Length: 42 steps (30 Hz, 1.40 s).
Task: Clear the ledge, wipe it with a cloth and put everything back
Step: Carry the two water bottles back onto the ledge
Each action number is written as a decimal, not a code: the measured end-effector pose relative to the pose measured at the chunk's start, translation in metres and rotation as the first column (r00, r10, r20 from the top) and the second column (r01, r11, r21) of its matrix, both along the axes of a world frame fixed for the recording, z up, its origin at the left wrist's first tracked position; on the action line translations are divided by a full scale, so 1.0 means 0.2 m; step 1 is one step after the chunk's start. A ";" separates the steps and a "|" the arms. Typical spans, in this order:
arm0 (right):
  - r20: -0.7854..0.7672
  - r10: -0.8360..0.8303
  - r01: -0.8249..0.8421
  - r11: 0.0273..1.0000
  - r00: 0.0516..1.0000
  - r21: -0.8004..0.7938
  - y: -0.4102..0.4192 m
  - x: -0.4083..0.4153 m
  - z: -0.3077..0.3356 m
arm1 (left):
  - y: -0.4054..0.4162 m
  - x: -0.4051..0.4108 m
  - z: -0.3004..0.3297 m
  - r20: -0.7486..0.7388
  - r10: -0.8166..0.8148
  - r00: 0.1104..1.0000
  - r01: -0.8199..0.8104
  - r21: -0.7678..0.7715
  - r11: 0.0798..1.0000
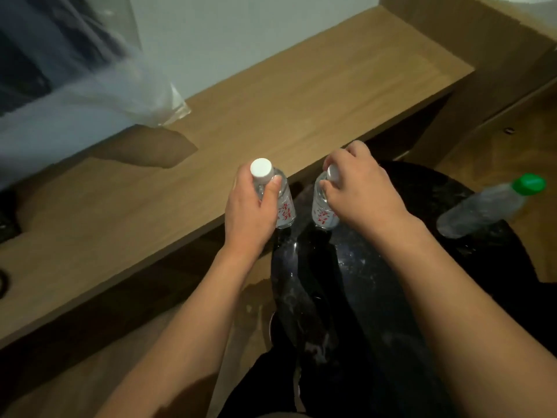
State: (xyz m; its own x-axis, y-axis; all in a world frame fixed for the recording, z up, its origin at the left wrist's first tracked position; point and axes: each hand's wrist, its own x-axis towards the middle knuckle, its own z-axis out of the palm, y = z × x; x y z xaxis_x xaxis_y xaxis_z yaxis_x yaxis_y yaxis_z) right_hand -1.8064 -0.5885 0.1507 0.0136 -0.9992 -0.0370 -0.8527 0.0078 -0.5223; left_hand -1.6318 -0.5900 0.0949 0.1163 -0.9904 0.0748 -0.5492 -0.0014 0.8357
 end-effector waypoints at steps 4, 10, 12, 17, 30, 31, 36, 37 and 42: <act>0.026 0.149 -0.150 0.988 0.988 0.040 0.05 0.27 0.02 | 0.19 0.29 0.03 0.012 0.146 0.989 -0.146 0.027 0.989; 0.028 0.396 -0.397 0.916 0.918 0.059 0.18 0.75 0.06 | 0.51 0.70 0.07 0.015 0.397 0.918 -0.398 0.029 0.917; 0.022 0.490 -0.491 0.869 0.871 0.060 0.25 0.94 0.06 | 0.63 0.85 0.08 0.014 0.480 0.877 -0.480 -0.003 0.877; 0.028 0.663 -0.663 0.744 0.748 0.082 0.48 1.43 0.08 | 1.00 1.25 0.12 0.022 0.678 0.735 -0.677 -0.049 0.735; 0.042 0.930 -0.931 0.362 0.364 0.052 1.43 2.53 0.16 | 2.24 2.01 0.21 0.069 0.933 0.353 -0.929 -0.088 0.358; 0.036 0.944 -0.944 0.326 0.328 0.049 1.51 2.59 0.16 | 2.34 2.05 0.21 0.073 0.944 0.320 -0.941 -0.093 0.326; 0.017 0.991 -0.991 0.132 0.132 0.015 1.89 2.89 0.17 | 2.77 2.17 0.24 0.083 0.986 0.146 -0.980 -0.127 0.156; 0.020 0.995 -0.995 0.096 0.097 0.013 1.97 2.94 0.17 | 2.85 2.18 0.25 0.088 0.990 0.107 -0.985 -0.127 0.118; 0.019 0.999 -0.999 -0.049 -0.049 -0.003 2.34 3.22 0.16 | 3.23 2.30 0.25 0.081 0.993 -0.087 -0.991 -0.105 -0.078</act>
State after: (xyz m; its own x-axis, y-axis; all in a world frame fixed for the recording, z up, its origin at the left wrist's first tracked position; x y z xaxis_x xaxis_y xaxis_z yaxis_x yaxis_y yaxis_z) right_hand -1.1631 -0.1203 0.1829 0.9974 0.0631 -0.0335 0.0352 -0.8417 -0.5387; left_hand -1.1719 0.0556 0.1440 0.9644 0.1864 0.1875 -0.0327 -0.6196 0.7842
